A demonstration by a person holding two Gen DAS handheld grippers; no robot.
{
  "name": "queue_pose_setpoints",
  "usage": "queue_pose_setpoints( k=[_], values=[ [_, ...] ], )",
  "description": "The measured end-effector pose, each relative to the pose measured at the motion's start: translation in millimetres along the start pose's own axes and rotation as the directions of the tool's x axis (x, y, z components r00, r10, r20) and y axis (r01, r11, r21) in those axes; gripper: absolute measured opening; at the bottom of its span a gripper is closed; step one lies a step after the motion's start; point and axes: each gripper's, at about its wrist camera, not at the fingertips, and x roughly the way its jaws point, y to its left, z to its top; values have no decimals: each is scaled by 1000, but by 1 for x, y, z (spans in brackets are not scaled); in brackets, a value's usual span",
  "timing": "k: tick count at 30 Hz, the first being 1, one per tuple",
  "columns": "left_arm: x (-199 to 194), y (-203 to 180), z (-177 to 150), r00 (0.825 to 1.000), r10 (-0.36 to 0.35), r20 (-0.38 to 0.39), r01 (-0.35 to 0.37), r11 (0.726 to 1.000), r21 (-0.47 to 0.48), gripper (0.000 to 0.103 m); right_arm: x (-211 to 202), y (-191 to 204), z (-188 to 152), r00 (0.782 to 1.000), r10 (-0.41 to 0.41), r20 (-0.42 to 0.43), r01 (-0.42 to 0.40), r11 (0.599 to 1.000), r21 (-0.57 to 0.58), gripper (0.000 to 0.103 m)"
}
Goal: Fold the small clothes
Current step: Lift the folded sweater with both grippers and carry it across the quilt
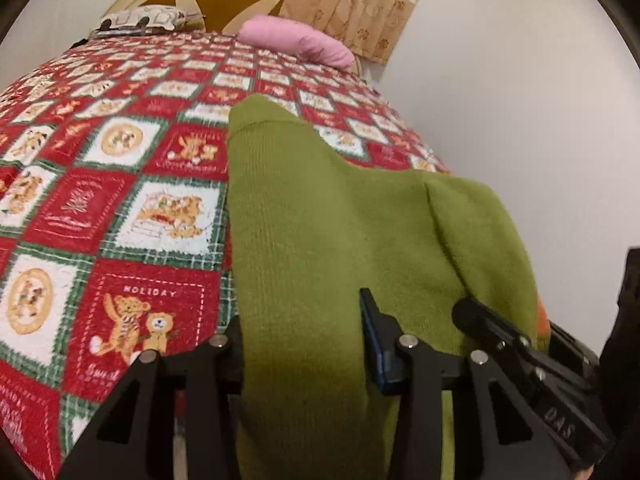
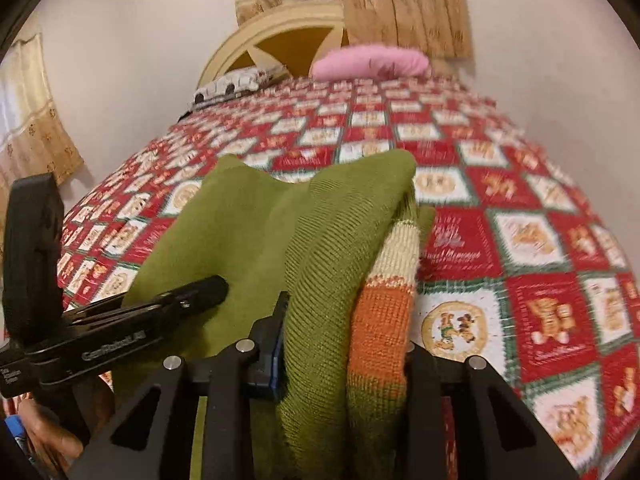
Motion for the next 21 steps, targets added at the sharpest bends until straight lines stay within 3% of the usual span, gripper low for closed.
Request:
queue_pose_setpoints(
  k=[6, 11, 16, 21],
  values=[
    [-45, -26, -12, 998, -17, 62, 12, 996, 83, 44, -66, 13, -13, 993, -33, 110, 27, 998, 53, 32],
    [-63, -53, -23, 997, -44, 66, 34, 989, 146, 44, -118, 7, -32, 985, -48, 167, 28, 993, 118, 31],
    [-77, -86, -41, 995, -91, 33, 82, 975, 208, 44, -160, -6, -52, 979, -92, 179, 65, 986, 152, 31],
    [-78, -125, -58, 986, -164, -26, 165, 952, 257, 44, -208, -26, -76, 962, -190, 194, 160, 974, 158, 31]
  ],
)
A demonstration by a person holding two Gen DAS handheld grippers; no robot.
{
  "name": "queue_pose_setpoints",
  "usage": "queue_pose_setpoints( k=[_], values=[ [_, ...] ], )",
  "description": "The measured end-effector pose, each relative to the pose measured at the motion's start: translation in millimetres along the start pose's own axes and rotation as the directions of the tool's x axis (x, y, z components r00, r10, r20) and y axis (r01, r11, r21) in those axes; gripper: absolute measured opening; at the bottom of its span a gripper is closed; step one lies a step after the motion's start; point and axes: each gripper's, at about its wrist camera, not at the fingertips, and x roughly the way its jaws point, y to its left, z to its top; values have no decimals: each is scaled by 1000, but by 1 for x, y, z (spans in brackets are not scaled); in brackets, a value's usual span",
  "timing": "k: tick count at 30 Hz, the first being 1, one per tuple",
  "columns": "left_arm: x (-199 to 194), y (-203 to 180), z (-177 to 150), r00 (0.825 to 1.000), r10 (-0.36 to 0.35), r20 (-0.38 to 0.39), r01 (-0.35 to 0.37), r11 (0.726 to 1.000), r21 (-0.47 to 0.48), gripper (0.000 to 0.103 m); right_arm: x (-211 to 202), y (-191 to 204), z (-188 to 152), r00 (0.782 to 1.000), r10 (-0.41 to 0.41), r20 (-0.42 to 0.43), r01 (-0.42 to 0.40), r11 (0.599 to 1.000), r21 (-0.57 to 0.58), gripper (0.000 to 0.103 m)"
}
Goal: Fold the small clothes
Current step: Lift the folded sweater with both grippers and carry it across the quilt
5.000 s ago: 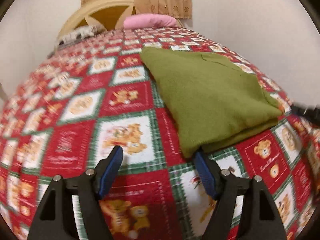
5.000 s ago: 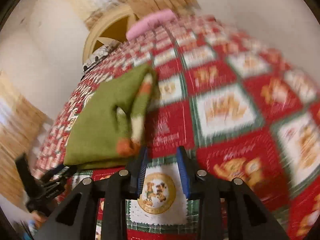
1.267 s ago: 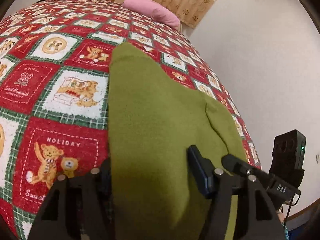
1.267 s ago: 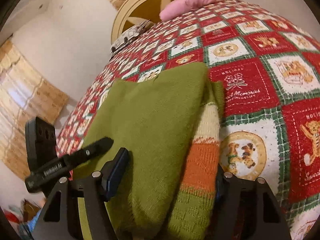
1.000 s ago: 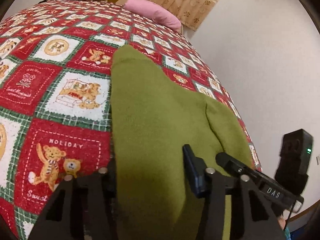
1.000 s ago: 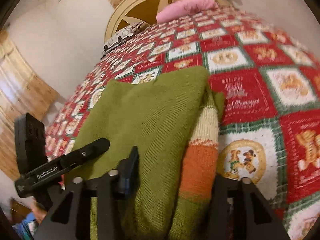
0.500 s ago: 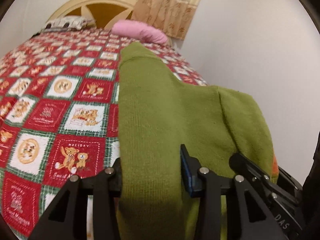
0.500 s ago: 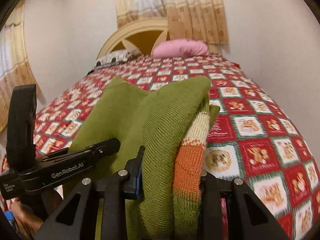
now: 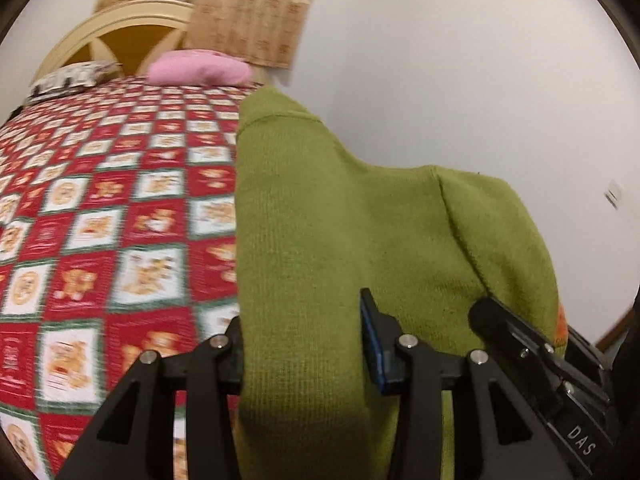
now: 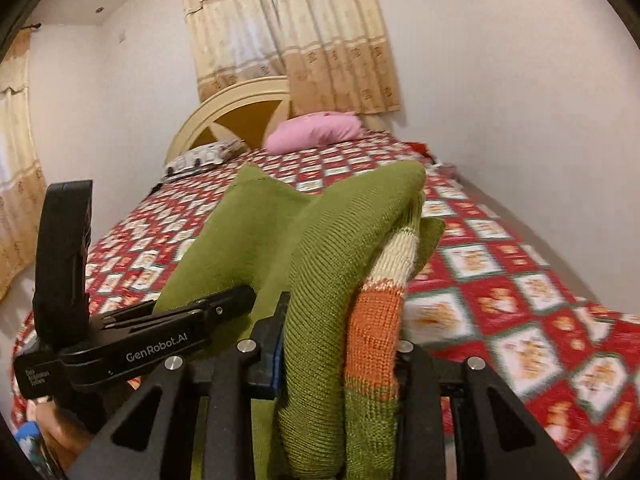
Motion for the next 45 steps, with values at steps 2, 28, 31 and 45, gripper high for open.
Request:
queue_pose_setpoints(
  k=[2, 28, 31, 45],
  values=[
    [6, -18, -2, 999, -43, -19, 43, 999, 12, 44, -16, -16, -4, 999, -42, 13, 42, 999, 7, 31],
    [120, -136, -33, 985, -34, -170, 57, 989, 136, 44, 10, -159, -45, 945, -303, -125, 314, 946, 81, 30],
    [122, -139, -34, 986, -25, -165, 49, 989, 143, 44, 13, -162, -49, 942, -310, -131, 322, 943, 79, 30],
    [134, -135, -33, 983, -25, -183, 48, 992, 120, 49, 29, -188, -54, 947, -246, -208, 284, 942, 179, 30]
  ],
)
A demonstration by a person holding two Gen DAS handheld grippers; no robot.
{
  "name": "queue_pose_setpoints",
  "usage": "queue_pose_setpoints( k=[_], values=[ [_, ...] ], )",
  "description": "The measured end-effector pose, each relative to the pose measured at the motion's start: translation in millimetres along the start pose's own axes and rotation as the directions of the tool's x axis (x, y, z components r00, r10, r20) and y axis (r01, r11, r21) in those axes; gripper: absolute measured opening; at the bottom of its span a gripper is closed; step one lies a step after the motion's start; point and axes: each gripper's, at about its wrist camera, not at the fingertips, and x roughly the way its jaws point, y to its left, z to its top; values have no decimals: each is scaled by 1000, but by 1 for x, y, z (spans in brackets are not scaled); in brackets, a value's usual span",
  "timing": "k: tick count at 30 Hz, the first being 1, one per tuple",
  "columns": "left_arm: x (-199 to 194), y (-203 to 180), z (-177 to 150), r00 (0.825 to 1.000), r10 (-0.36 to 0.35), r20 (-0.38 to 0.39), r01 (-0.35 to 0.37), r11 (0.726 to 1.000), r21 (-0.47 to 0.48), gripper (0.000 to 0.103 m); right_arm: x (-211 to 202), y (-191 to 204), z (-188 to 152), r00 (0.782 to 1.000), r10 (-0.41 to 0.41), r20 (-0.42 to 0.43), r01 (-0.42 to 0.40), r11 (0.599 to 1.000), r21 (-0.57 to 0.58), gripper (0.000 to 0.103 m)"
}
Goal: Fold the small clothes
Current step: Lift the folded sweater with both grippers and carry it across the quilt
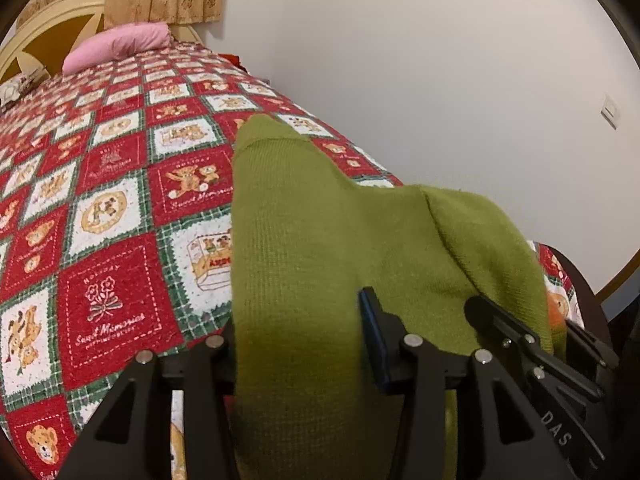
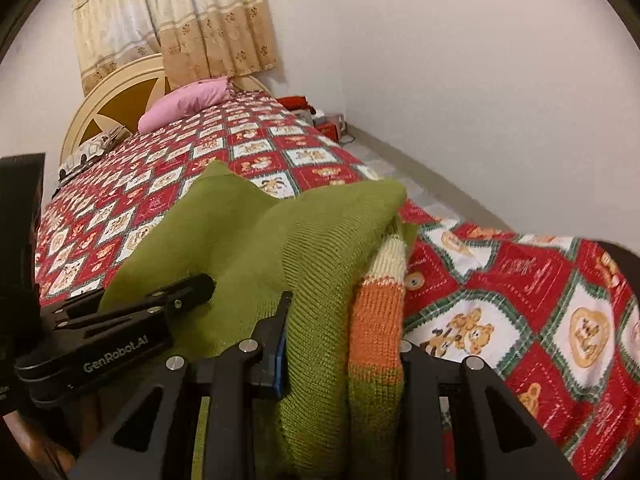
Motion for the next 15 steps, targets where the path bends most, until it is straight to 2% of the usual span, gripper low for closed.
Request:
queue_pose_setpoints(
  k=[5, 7, 9, 10, 11, 13, 15],
  values=[
    [10, 10, 5, 997, -51, -56, 48, 997, -62, 59, 13, -20, 0, 995, 79, -58, -73, 992, 100, 31],
    [15, 20, 7, 992, -92, -89, 81, 989, -121, 66, 16, -27, 0, 991, 115, -66, -104, 984, 144, 32],
    [18, 28, 8, 985, -136, -109, 117, 980, -158, 66, 20, -36, -1, 984, 161, -78, -143, 969, 201, 35],
    [17, 29, 9, 982, -149, -119, 130, 980, -152, 66, 23, -43, -1, 979, 183, -86, -158, 957, 242, 38],
    [15, 29, 10, 980, -153, -127, 135, 981, -141, 67, 25, -47, -2, 976, 197, -93, -165, 948, 270, 46],
    [6, 31, 7, 980, -155, -127, 137, 981, -141, 74, 25, -59, -6, 968, 232, -92, -187, 918, 348, 54],
    [-8, 37, 1, 983, -151, -101, 134, 978, -159, 76, 14, -58, -9, 968, 246, -55, -213, 916, 340, 56]
  ],
)
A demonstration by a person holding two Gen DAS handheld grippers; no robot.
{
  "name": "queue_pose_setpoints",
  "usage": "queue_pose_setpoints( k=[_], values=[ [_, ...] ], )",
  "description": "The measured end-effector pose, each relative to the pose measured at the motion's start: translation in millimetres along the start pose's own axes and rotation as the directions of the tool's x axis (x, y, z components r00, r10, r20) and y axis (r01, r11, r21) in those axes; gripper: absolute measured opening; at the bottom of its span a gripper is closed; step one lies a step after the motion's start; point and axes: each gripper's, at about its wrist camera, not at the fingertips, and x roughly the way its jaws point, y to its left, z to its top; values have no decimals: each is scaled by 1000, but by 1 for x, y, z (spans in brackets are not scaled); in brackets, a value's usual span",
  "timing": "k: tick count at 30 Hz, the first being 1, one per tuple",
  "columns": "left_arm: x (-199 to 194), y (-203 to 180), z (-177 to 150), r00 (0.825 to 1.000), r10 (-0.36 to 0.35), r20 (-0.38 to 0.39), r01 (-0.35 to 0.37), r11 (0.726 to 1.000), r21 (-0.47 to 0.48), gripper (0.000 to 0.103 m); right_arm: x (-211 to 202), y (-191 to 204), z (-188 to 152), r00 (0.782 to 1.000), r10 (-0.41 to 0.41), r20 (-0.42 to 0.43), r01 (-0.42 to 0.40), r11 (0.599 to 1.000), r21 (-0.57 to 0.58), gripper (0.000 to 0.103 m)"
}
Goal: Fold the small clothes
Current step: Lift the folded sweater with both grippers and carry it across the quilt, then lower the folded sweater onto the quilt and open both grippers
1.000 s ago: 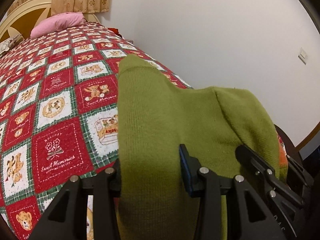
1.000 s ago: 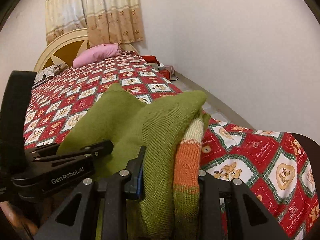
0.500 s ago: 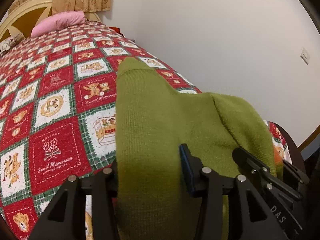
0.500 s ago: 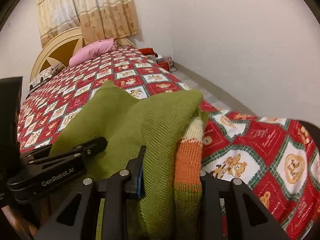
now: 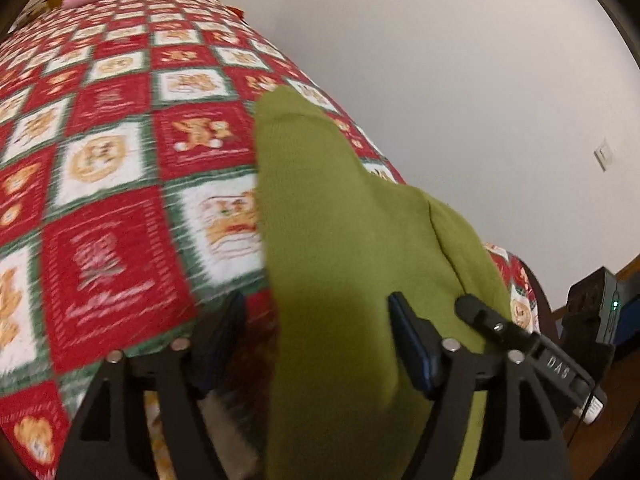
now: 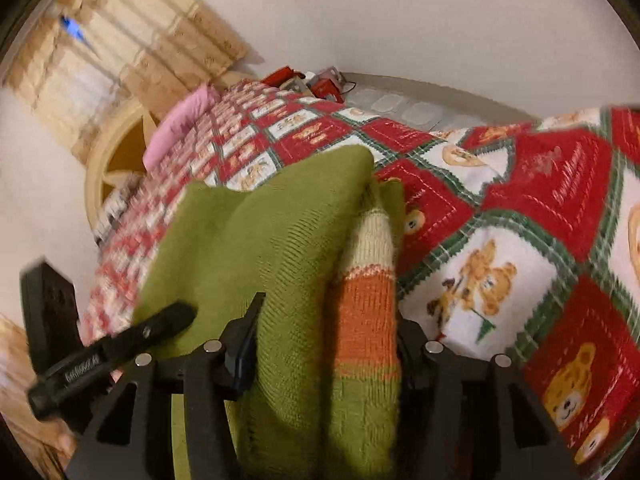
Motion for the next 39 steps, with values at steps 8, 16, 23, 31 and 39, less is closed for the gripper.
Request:
queue_pose_setpoints(
  k=[8, 16, 23, 31, 39],
  values=[
    [-50, 17, -48, 992, -82, 92, 80, 997, 20, 77, -59, 10, -47, 1000, -3, 28, 8, 987, -163, 61],
    [-55, 0, -90, 995, -66, 72, 63, 997, 52, 76, -60, 19, -82, 997, -81, 10, 81, 966, -245, 51],
    [-56, -26, -104, 998, -1, 60, -7, 990, 141, 57, -64, 24, -89, 993, -120, -5, 115, 964, -241, 24],
    [-65, -43, -126, 972, 195, 129, -223, 942, 250, 70, -83, 25, -109, 982, -184, 32, 186, 948, -257, 32],
    [-80, -59, -152, 942, 292, 166, -331, 889, 316, 74, -141, 43, -146, 973, -218, 80, 232, 915, -329, 39]
  ],
)
